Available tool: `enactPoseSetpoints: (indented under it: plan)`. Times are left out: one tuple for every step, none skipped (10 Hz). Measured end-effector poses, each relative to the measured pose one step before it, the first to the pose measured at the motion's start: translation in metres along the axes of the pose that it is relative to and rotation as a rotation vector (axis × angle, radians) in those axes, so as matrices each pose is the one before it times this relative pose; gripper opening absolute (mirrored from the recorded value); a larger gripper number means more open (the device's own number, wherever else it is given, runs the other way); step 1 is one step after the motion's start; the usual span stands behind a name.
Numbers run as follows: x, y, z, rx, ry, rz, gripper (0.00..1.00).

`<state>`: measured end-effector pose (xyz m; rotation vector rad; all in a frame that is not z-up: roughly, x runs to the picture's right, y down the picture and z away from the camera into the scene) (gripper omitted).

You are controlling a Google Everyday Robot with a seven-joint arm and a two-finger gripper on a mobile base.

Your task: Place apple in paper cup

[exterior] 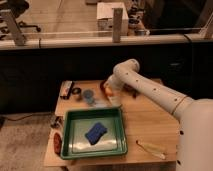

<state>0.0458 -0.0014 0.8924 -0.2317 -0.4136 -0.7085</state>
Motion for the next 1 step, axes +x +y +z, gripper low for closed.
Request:
enactPoseSetpoints:
  plan:
    - [0.00022, -0.00047, 0.00089, 0.00559, -0.00021, 0.00063, 0.02]
